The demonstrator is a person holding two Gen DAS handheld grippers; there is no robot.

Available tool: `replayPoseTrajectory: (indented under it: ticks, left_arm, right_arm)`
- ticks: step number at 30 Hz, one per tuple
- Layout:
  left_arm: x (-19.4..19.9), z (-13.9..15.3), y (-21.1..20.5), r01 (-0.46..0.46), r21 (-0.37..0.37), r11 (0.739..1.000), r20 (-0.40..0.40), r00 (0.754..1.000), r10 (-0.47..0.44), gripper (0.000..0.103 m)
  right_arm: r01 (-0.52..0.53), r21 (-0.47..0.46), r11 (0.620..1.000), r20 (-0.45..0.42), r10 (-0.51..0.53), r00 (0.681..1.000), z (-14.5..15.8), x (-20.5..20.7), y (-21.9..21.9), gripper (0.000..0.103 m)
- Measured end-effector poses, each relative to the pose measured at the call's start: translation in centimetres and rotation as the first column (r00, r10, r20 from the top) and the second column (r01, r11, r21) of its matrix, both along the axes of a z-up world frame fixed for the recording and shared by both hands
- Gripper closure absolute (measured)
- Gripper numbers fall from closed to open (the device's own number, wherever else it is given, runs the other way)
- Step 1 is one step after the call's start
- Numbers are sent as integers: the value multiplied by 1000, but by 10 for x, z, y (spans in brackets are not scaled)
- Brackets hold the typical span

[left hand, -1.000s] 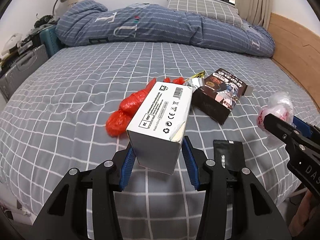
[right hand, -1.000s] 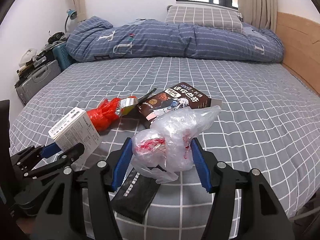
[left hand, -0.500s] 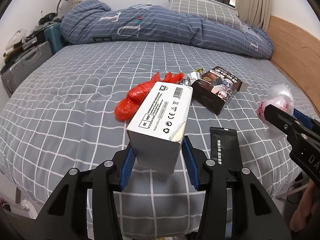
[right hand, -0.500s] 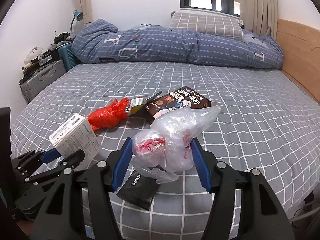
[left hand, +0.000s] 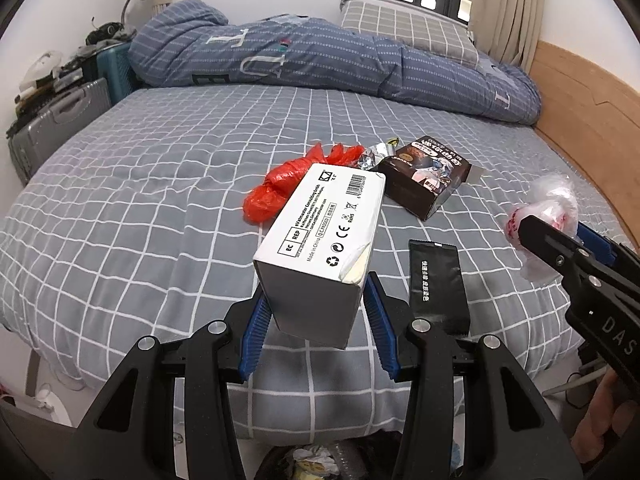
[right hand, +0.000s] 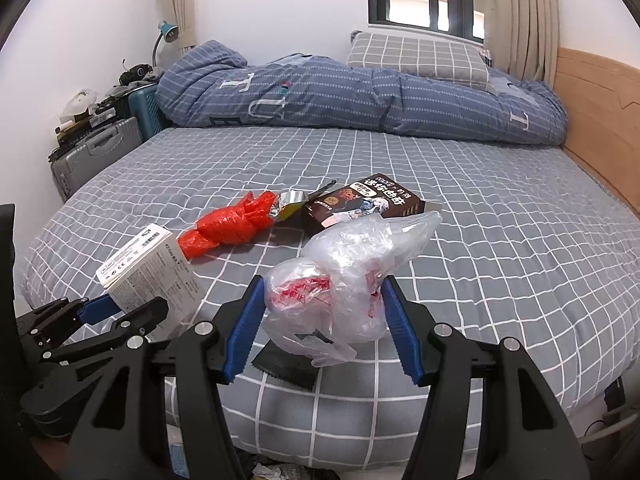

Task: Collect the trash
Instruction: 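Lift the white box and clear bag and carry them toward the bin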

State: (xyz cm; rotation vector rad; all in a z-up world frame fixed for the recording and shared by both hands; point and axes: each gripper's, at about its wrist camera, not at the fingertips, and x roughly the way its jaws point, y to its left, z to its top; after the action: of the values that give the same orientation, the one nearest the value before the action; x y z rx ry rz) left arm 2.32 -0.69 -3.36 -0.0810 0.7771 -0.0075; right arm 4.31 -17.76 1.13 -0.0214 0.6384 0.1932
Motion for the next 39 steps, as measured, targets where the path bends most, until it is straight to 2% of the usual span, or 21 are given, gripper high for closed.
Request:
replayPoseTrajectory:
  ticks: [17,39]
  left_arm:
    - [-34,4,-13,24,8,1000,8,1000,-25,58]
    - [-109,-7,-4,7,2,1000,-23,1000,-7,58]
  right_arm:
    - [-32,10,999,9,32,999,7,-39,0,46]
    - [-69,-6,998,-28,68,997,-11,-112,9,46]
